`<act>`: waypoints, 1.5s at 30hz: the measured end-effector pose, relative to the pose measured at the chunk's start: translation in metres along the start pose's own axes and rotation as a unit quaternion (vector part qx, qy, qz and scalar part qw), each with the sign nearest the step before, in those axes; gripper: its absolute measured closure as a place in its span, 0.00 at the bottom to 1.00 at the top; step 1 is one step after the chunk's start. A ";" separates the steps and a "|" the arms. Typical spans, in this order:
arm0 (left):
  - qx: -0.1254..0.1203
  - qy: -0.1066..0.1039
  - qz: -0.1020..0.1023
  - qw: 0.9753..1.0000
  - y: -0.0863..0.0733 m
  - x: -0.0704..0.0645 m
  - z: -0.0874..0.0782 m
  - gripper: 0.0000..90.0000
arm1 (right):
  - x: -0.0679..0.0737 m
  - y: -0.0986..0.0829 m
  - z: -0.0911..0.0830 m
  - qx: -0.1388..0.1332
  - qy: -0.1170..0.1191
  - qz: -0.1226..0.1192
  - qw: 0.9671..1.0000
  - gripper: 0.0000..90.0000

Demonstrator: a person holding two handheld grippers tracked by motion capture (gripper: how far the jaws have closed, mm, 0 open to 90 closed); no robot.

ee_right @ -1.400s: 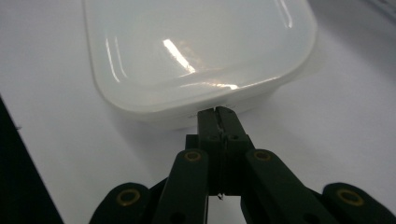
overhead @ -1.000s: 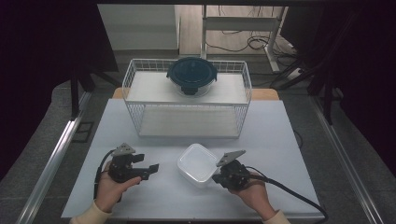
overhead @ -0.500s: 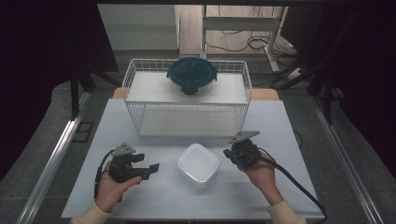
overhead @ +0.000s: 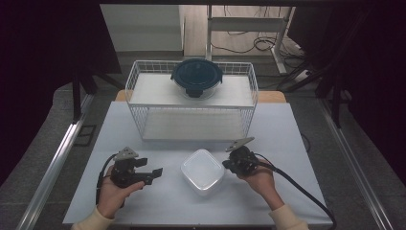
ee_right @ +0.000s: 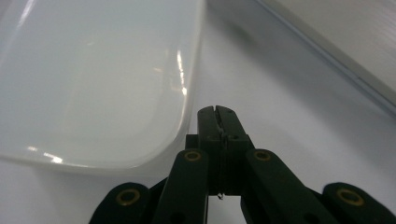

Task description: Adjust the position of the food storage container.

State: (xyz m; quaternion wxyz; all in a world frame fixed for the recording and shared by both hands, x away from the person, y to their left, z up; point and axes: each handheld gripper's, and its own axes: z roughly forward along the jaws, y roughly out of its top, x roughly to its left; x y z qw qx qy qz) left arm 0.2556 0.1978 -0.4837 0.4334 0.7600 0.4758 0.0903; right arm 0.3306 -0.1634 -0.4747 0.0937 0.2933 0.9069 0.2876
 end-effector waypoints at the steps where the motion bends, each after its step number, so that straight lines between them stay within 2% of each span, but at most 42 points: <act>1: 0.000 0.000 -0.001 1.000 0.000 0.000 0.000 0.25 | 0.003 0.000 -0.001 -0.001 0.003 0.000 1.000 0.99; 3: 0.000 0.001 -0.002 1.000 0.000 0.002 -0.001 0.25 | 0.011 -0.002 -0.002 0.001 0.011 0.000 1.000 0.99; 7: 0.000 0.002 -0.003 1.000 -0.001 0.003 -0.001 0.25 | 0.018 -0.006 -0.002 0.010 0.016 -0.004 1.000 0.99; 9: 0.001 0.002 -0.003 1.000 -0.001 0.004 0.000 0.25 | 0.032 -0.011 -0.001 0.016 0.025 -0.018 0.999 0.99; 10: 0.001 0.002 -0.003 1.000 -0.001 0.003 0.000 0.25 | 0.032 -0.011 -0.001 0.016 0.025 -0.018 0.999 0.99; 11: 0.002 0.001 -0.003 1.000 -0.001 0.003 0.000 0.25 | 0.039 -0.012 -0.001 0.014 0.037 -0.019 0.999 0.99; 14: 0.000 0.001 -0.002 1.000 -0.001 0.003 -0.001 0.25 | 0.044 -0.012 0.000 0.011 0.039 -0.026 0.999 0.99; 15: -0.001 0.001 -0.001 1.000 -0.001 0.003 -0.002 0.25 | 0.049 -0.012 0.000 0.005 0.050 -0.022 0.999 0.99; 18: -0.001 0.001 -0.002 1.000 -0.001 0.003 -0.002 0.25 | 0.052 -0.013 0.001 0.001 0.062 -0.018 0.998 0.99; 27: 0.003 0.001 -0.002 1.000 -0.002 0.003 0.000 0.25 | 0.054 -0.013 0.003 -0.004 0.077 -0.007 0.997 0.99; 30: 0.002 0.001 -0.003 1.000 -0.002 0.003 0.000 0.25 | 0.053 -0.013 0.002 -0.006 0.073 -0.007 0.997 0.99; 32: 0.001 0.001 -0.003 1.000 -0.002 0.003 0.000 0.25 | 0.052 -0.013 0.000 -0.007 0.065 -0.007 0.998 0.99; 33: 0.001 0.001 -0.003 1.000 -0.002 0.003 -0.001 0.25 | 0.050 -0.012 -0.005 -0.009 0.051 -0.009 0.999 0.99; 34: 0.001 0.001 -0.004 1.000 -0.003 0.003 -0.001 0.25 | 0.050 -0.012 -0.005 -0.009 0.051 -0.009 0.999 0.99; 35: 0.001 0.001 -0.004 1.000 -0.003 0.003 -0.001 0.25 | 0.048 -0.012 -0.011 -0.017 0.038 -0.011 0.999 0.99; 40: 0.001 0.001 -0.007 1.000 -0.004 0.003 0.000 0.25 | 0.044 -0.014 -0.025 -0.041 0.017 -0.002 0.999 0.98; 42: 0.002 -0.001 -0.008 1.000 -0.004 0.003 -0.001 0.25 | 0.043 -0.017 -0.029 -0.061 0.014 0.015 0.998 0.89; 43: 0.002 -0.002 -0.008 1.000 -0.005 0.002 -0.002 0.25 | 0.042 -0.021 -0.031 -0.087 -0.001 0.038 0.995 0.63; 44: 0.002 -0.002 -0.008 1.000 -0.005 0.002 -0.002 0.25 | 0.042 -0.021 -0.031 -0.087 -0.001 0.038 0.995 0.63; 45: 0.001 -0.003 -0.009 1.000 -0.006 0.001 -0.002 0.25 | 0.041 -0.022 -0.032 -0.098 -0.002 0.051 0.994 0.53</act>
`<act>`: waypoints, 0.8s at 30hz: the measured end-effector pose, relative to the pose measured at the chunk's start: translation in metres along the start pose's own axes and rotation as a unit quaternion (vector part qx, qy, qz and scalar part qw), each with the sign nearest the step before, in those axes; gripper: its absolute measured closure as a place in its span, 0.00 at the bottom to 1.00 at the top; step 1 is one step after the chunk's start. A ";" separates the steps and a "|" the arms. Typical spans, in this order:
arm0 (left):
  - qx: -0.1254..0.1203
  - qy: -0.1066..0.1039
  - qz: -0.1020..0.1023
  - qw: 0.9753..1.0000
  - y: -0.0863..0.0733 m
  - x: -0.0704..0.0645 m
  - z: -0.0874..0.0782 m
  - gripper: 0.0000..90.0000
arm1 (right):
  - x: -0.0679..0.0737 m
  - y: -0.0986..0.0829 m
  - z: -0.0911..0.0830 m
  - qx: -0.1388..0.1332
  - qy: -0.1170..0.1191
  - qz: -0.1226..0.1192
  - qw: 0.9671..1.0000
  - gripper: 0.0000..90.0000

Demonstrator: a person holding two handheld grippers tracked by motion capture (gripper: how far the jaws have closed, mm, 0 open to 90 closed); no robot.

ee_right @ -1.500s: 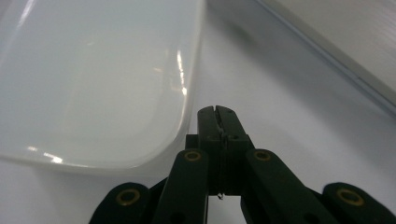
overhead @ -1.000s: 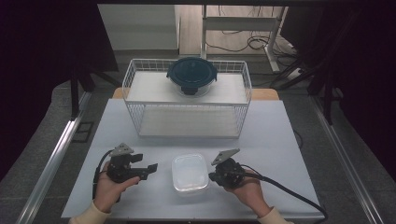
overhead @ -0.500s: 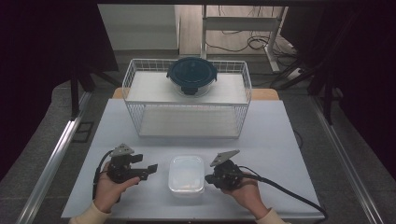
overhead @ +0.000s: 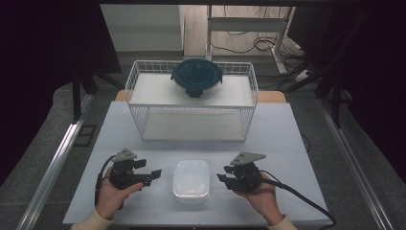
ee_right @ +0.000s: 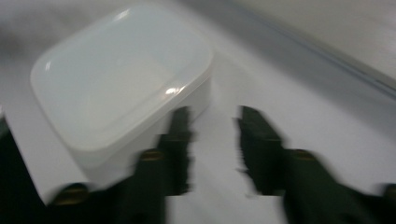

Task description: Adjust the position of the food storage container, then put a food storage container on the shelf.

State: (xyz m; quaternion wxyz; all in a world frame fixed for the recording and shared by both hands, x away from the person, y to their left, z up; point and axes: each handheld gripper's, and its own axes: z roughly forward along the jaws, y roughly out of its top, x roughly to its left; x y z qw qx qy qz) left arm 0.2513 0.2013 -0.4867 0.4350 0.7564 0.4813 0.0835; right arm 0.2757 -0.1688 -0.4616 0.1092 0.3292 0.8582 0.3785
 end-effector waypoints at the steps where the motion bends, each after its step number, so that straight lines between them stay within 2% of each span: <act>1: 0.000 -0.001 -0.001 1.000 0.000 0.000 0.000 0.24 | -0.001 -0.002 -0.002 -0.016 0.008 0.030 0.999 0.42; 2: -0.001 -0.003 -0.003 1.000 -0.001 -0.001 -0.001 0.24 | -0.002 -0.002 -0.002 -0.019 0.017 0.043 0.999 0.39; 3: -0.001 -0.007 -0.005 1.000 -0.001 -0.002 -0.001 0.24 | -0.002 -0.002 -0.002 -0.019 0.017 0.043 0.999 0.39; 5: -0.002 -0.019 -0.012 1.000 0.000 -0.003 0.000 0.24 | -0.001 -0.003 -0.003 -0.024 0.033 0.067 0.997 0.35; 7: 0.001 -0.028 -0.015 0.999 0.000 -0.005 0.000 0.25 | 0.000 -0.003 -0.003 -0.029 0.037 0.077 0.996 0.31; 10: 0.003 -0.036 -0.014 0.999 -0.001 -0.006 0.002 0.25 | 0.001 -0.004 -0.003 -0.032 0.029 0.084 0.996 0.27; 15: 0.005 -0.044 -0.021 0.999 -0.001 -0.008 0.004 0.25 | 0.001 -0.006 -0.003 -0.030 0.040 0.091 0.995 0.26; 18: 0.004 -0.034 -0.035 0.999 -0.001 -0.009 0.005 0.23 | 0.001 -0.007 -0.003 -0.033 0.050 0.100 0.993 0.25; 20: 0.004 -0.038 -0.035 0.999 0.000 -0.011 0.006 0.22 | -0.001 -0.007 -0.002 -0.037 0.055 0.112 0.992 0.25; 24: 0.008 -0.045 -0.032 0.998 0.000 -0.016 0.009 0.22 | -0.001 -0.007 0.000 -0.036 0.056 0.120 0.991 0.25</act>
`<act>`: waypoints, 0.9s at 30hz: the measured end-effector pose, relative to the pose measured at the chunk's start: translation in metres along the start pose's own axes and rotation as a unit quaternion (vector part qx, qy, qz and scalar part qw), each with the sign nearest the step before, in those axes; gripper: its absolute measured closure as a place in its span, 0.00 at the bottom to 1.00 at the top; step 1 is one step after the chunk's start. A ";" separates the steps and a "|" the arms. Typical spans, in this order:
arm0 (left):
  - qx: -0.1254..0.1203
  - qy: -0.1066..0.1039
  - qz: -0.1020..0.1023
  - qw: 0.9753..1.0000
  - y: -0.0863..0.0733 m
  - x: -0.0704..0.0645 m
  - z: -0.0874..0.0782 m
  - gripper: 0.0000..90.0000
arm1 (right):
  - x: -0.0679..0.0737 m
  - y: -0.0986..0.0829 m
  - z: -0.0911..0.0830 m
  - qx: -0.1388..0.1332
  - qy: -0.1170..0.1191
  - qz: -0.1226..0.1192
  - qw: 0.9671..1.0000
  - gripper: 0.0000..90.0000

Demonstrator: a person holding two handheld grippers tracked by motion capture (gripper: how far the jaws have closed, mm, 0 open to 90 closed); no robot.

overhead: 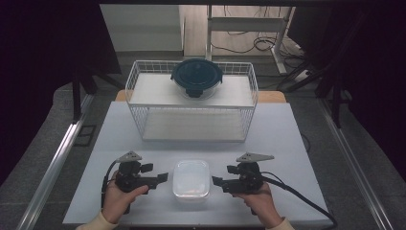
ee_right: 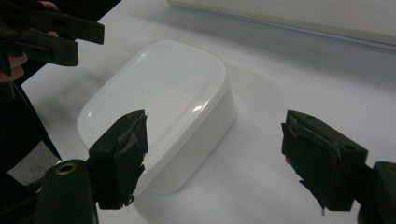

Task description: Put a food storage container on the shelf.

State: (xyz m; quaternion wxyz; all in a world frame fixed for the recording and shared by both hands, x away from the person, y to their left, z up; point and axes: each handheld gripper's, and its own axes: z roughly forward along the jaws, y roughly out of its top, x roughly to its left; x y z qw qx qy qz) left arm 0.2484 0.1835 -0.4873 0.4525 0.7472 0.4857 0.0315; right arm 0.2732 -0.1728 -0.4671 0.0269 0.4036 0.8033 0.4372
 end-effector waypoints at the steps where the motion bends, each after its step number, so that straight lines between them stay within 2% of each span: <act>1: 0.000 -0.002 -0.001 1.000 0.000 0.000 0.001 0.22 | 0.000 0.000 0.001 0.001 0.002 0.002 1.000 0.25; 9: 0.010 -0.023 -0.022 0.999 -0.001 -0.002 0.007 0.22 | 0.001 -0.003 0.007 0.010 0.022 0.019 1.000 0.27; 13: 0.014 -0.039 -0.040 0.998 -0.001 -0.001 0.012 0.22 | 0.000 -0.003 0.010 0.011 0.029 0.025 0.999 0.29; 15: 0.017 -0.039 -0.052 0.998 -0.001 0.001 0.015 0.22 | -0.001 -0.004 0.014 0.015 0.034 0.032 0.999 0.30; 18: 0.025 -0.056 -0.071 0.996 -0.002 0.004 0.019 0.23 | -0.002 -0.005 0.019 0.019 0.039 0.040 0.998 0.32; 23: 0.021 -0.078 -0.094 0.992 -0.002 0.009 0.020 0.24 | -0.004 -0.005 0.026 0.022 0.052 0.054 0.997 0.35; 27: 0.023 -0.099 -0.123 0.987 -0.002 0.015 0.026 0.27 | -0.007 -0.005 0.032 0.024 0.065 0.068 0.995 0.38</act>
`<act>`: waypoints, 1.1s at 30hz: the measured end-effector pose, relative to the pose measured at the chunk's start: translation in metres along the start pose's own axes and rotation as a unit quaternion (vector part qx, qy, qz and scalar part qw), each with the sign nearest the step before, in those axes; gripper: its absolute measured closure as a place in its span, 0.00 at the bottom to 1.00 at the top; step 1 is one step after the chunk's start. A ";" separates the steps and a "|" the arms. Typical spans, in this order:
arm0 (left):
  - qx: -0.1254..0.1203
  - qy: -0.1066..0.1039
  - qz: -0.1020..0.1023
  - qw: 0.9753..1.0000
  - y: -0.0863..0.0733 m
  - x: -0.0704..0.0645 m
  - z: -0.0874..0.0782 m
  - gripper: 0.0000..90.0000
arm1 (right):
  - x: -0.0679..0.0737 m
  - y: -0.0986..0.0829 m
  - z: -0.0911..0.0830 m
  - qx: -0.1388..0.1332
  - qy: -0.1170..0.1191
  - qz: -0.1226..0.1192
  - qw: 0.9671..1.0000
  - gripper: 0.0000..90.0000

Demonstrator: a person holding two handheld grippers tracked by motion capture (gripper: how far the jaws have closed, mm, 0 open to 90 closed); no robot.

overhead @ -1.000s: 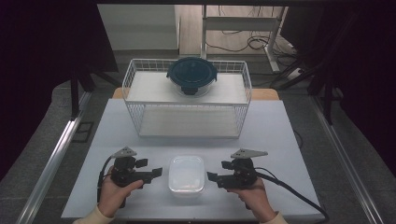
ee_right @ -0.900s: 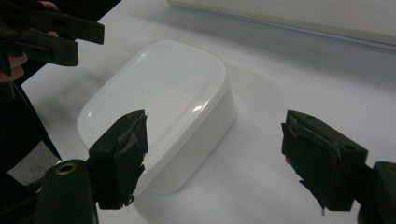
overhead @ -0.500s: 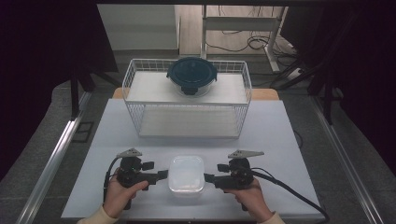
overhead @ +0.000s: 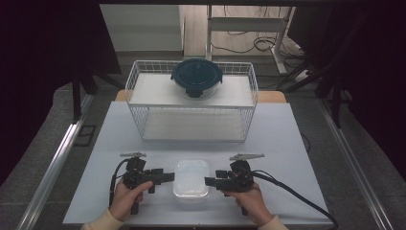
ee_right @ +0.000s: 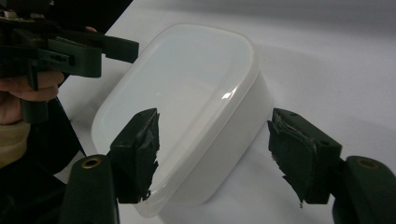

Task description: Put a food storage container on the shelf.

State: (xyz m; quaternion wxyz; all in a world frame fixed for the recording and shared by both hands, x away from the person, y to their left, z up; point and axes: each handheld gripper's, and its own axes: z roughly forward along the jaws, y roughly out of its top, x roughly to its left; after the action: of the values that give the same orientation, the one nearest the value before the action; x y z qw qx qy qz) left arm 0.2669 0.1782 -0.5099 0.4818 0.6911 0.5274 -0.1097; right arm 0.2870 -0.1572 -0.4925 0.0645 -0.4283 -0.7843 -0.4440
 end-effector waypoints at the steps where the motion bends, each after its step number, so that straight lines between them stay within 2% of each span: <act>1: 0.002 -0.008 -0.006 1.000 0.000 0.001 0.002 0.28 | -0.001 0.000 0.001 0.000 0.001 0.004 1.000 0.39; 4: 0.006 -0.022 -0.018 1.000 0.001 0.004 0.005 0.31 | -0.002 0.001 0.004 0.001 0.009 0.014 1.000 0.41; 8: 0.013 -0.053 -0.037 0.998 0.000 0.011 0.008 0.36 | -0.004 0.001 0.006 0.003 0.012 0.024 1.000 0.43; 12: 0.012 -0.054 -0.036 0.998 0.000 0.010 0.008 0.41 | -0.005 0.000 0.009 0.004 0.020 0.033 0.999 0.46; 15: 0.020 -0.058 -0.035 0.998 -0.001 0.009 0.011 0.45 | -0.005 0.001 0.010 0.001 0.032 0.043 0.999 0.50; 20: 0.033 -0.071 -0.033 0.996 -0.003 0.006 0.014 0.56 | -0.004 0.000 0.011 0.003 0.035 0.052 0.998 0.62; 21: 0.033 -0.061 -0.031 0.997 -0.003 0.004 0.014 0.57 | -0.004 0.000 0.011 0.003 0.035 0.052 0.998 0.64; 24: 0.028 -0.059 -0.041 0.997 -0.005 0.005 0.013 0.64 | -0.005 0.001 0.009 0.005 0.039 0.061 0.997 0.68; 26: 0.027 -0.062 -0.048 0.997 -0.006 0.006 0.012 0.67 | -0.007 0.000 0.008 0.002 0.046 0.076 0.996 0.71; 27: 0.024 -0.064 -0.051 0.996 -0.006 0.005 0.012 0.69 | -0.010 -0.001 0.007 0.001 0.058 0.094 0.994 0.74; 29: 0.022 -0.062 -0.044 0.997 -0.007 0.003 0.009 0.70 | -0.011 -0.001 0.006 0.001 0.062 0.099 0.993 0.74; 33: 0.011 -0.063 -0.041 0.997 -0.008 -0.001 0.005 0.76 | -0.008 -0.002 0.002 -0.003 0.060 0.091 0.994 0.77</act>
State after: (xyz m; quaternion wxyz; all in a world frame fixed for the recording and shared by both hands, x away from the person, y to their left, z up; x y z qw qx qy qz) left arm 0.2616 0.1737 -0.5167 0.5015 0.6661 0.5223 -0.1788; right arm 0.2911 -0.1610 -0.4983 0.1505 -0.4709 -0.7353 -0.4636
